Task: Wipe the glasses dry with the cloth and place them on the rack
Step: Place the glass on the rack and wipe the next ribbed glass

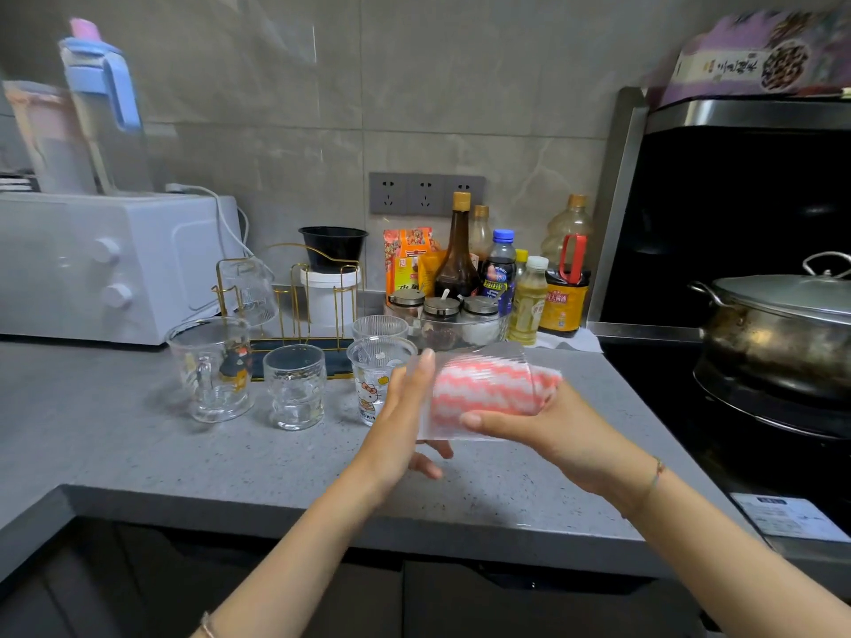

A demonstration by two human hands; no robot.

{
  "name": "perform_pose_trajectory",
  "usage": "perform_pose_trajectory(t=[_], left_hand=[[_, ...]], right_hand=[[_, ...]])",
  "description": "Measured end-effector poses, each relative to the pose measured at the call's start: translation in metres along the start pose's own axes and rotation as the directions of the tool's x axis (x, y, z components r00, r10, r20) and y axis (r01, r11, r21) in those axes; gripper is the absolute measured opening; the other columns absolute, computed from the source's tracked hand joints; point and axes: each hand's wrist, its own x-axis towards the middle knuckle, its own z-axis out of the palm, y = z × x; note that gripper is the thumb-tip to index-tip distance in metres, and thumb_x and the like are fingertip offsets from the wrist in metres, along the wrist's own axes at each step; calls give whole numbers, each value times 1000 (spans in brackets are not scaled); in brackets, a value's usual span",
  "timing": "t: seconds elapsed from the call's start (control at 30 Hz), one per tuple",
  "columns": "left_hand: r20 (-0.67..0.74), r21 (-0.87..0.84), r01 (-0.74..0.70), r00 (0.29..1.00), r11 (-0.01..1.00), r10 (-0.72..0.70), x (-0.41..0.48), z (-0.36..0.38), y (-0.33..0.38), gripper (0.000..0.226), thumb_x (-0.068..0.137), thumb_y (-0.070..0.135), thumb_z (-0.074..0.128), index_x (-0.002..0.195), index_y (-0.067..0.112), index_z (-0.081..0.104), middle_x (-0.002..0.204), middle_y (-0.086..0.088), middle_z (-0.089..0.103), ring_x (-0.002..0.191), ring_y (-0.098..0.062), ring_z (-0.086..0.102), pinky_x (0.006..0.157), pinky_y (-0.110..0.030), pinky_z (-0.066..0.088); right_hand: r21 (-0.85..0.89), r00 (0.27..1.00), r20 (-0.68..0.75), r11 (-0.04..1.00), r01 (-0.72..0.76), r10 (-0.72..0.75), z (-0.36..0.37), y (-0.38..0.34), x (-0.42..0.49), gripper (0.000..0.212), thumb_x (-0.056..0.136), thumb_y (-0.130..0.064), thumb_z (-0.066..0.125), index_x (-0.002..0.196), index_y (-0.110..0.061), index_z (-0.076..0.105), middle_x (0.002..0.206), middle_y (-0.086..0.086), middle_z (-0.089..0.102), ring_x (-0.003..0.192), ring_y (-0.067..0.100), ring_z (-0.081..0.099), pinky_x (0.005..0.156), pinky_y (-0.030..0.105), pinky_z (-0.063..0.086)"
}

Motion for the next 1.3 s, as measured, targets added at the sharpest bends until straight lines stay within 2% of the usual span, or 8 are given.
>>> perform_pose_trajectory(t=[0.13, 0.3, 0.63, 0.77, 0.87, 1.0, 1.17, 1.3], left_hand=[[-43, 0, 11, 999, 1000, -11, 5, -1, -2, 97, 64, 86, 40, 141, 28, 45, 142, -11, 50, 61, -8, 66, 46, -24, 47], [-60, 220, -237, 965, 946, 256, -2, -2, -1, 57, 65, 80, 42, 106, 42, 45, 90, 17, 63, 71, -5, 61, 52, -17, 44], [103, 391, -437, 895, 810, 433, -7, -8, 2, 69, 67, 93, 32, 123, 53, 29, 118, 47, 37, 114, 7, 49, 93, -31, 47], [86, 277, -274, 962, 921, 261, -8, -2, 0, 71, 64, 94, 33, 124, 58, 29, 138, 23, 42, 98, -27, 65, 71, -40, 58], [60, 122, -59, 997, 991, 52, -7, 0, 0, 90, 59, 88, 34, 137, 45, 32, 126, -4, 60, 70, -13, 69, 51, -29, 55], [18, -95, 106, 994, 990, -105, -1, 0, 3, 98, 66, 89, 40, 141, 27, 48, 142, -10, 52, 76, -13, 69, 48, -23, 50], [-41, 14, -28, 999, 1000, 28, -4, 3, 2, 47, 77, 71, 43, 109, 37, 51, 105, 5, 62, 67, -16, 67, 47, -23, 48], [11, 214, -267, 963, 940, 270, -3, -4, -7, 55, 75, 71, 43, 111, 30, 47, 101, -1, 62, 81, -3, 58, 62, -19, 52]], right_hand=[[-72, 1000, -19, 997, -21, 20, 3, 0, 0, 38, 71, 0, 77, 99, -23, 67, 96, -5, 76, 92, 10, 71, 80, 19, 55], [92, 992, 83, 990, -103, 95, 0, -6, 1, 43, 69, 11, 72, 102, -17, 68, 99, 2, 75, 93, 13, 71, 73, 17, 54], [294, 968, 206, 935, -199, 142, -9, -8, -4, 27, 81, -1, 65, 106, -11, 67, 106, 8, 73, 96, 19, 70, 77, 21, 55], [205, 972, 189, 963, -177, 139, -10, -9, -1, 34, 76, -6, 62, 109, -12, 66, 112, 9, 71, 101, 19, 68, 83, 22, 55], [62, 983, 130, 988, -141, 132, -9, -8, 1, 37, 76, -5, 67, 112, -11, 65, 111, 8, 72, 104, 19, 68, 89, 24, 53], [22, 986, -9, 986, -168, 168, -7, -3, 6, 43, 70, -2, 75, 111, -8, 67, 104, 7, 74, 103, 21, 69, 92, 29, 53], [131, 965, 57, 956, -261, 256, -6, -8, 8, 35, 70, 13, 70, 101, -5, 69, 99, 12, 74, 91, 21, 72, 82, 26, 57], [303, 932, 145, 882, -362, 332, -12, -12, 9, 20, 74, 3, 63, 89, -5, 74, 93, 12, 74, 78, 19, 73, 70, 24, 59]])
